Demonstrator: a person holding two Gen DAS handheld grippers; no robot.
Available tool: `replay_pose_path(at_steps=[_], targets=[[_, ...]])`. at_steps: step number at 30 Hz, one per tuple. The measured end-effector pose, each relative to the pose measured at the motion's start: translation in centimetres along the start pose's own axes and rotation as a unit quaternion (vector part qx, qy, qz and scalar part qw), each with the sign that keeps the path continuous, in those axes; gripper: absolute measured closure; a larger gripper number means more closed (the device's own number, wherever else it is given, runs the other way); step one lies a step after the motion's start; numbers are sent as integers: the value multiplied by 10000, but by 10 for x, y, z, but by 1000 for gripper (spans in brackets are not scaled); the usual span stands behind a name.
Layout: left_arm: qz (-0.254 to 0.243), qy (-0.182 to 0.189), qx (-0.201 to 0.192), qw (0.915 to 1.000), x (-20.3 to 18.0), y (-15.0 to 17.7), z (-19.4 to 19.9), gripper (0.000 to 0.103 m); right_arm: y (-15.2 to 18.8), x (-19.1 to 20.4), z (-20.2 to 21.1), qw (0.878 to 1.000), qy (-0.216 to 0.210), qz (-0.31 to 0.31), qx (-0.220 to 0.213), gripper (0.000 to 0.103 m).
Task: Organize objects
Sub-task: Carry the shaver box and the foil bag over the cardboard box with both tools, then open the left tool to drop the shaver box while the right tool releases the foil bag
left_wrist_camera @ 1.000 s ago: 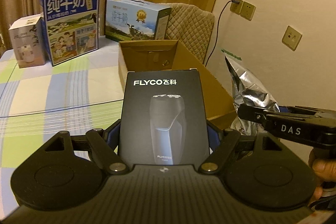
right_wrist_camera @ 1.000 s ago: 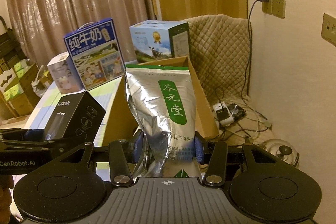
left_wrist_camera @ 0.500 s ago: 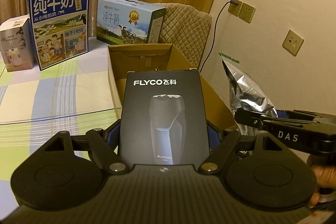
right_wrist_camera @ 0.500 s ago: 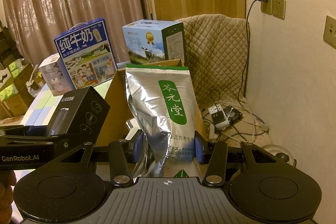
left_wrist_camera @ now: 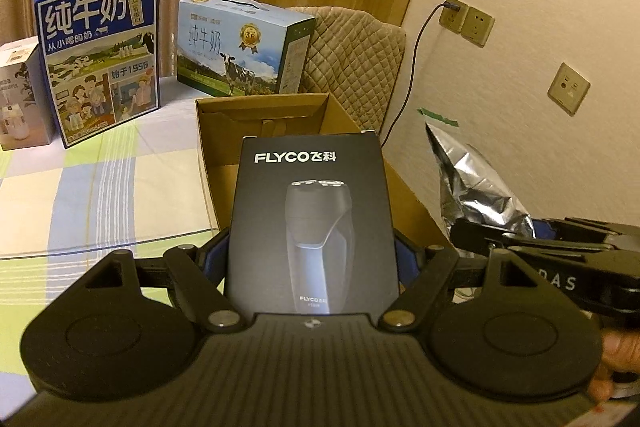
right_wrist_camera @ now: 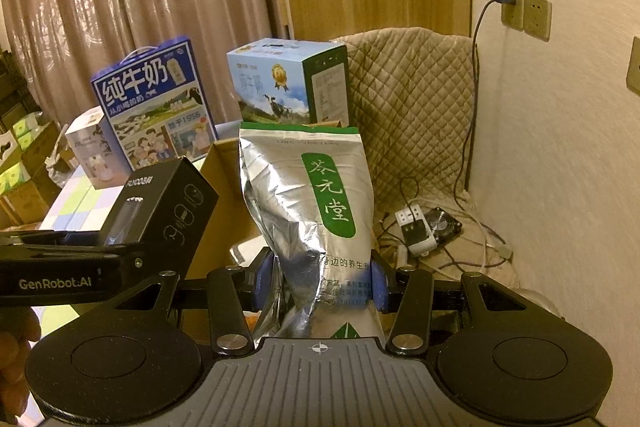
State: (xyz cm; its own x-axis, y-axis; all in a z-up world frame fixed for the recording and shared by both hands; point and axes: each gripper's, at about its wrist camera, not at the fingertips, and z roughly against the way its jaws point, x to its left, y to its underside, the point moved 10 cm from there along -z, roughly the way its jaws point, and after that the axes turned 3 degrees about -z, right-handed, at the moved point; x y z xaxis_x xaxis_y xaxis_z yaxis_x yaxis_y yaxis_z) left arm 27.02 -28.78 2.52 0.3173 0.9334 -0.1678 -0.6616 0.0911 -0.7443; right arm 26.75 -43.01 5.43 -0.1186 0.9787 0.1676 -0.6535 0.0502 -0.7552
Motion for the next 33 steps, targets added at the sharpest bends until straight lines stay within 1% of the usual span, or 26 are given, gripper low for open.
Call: replay_pose_path(at_steps=[13,33], targets=[[75,-26,160,9998,7,-8,-26,28,-10,-3,-18,10000,-53,-40,71,58],[197,21,240,9995,10,-13,-43,28,-17,-4,-26,9999,-65,-22,104,58]])
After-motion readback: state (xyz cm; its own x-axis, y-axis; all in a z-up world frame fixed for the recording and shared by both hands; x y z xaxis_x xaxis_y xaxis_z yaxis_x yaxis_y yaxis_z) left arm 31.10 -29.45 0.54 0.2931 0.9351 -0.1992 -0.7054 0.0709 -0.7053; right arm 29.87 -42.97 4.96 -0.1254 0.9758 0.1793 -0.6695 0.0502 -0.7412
